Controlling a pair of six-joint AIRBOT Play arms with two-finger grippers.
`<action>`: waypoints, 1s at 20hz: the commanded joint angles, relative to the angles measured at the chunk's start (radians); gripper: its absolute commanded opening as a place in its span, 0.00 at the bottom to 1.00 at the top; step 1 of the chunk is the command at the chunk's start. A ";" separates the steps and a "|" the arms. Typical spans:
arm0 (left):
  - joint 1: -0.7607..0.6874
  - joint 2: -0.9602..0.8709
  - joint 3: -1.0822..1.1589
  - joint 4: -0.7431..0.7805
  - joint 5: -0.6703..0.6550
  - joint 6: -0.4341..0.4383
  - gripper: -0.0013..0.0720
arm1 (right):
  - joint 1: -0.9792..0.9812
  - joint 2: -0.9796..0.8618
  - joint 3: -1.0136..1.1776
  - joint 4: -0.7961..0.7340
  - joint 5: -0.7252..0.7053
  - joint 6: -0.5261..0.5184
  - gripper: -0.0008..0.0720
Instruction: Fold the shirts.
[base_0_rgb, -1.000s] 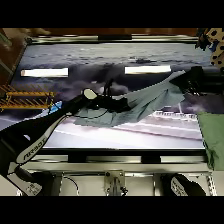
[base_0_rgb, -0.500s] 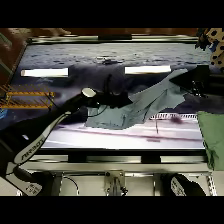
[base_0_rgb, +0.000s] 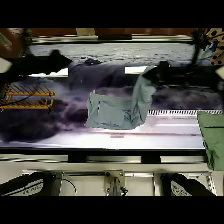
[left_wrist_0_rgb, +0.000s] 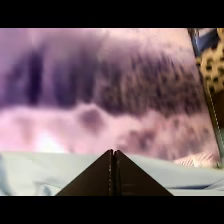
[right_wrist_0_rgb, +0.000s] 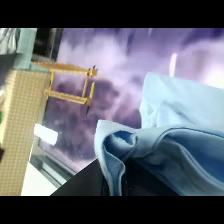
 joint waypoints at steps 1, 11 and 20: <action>0.206 0.182 0.001 0.045 -0.093 -0.015 0.05 | 0.237 -0.176 0.001 0.001 -0.200 -0.013 0.08; 0.364 0.356 -0.001 0.130 -0.328 -0.012 0.05 | 0.529 -0.489 0.001 0.317 -0.447 -0.123 0.12; 0.364 0.359 -0.039 0.130 -0.326 -0.011 0.05 | 0.334 -0.484 0.001 0.241 -0.124 -0.124 0.91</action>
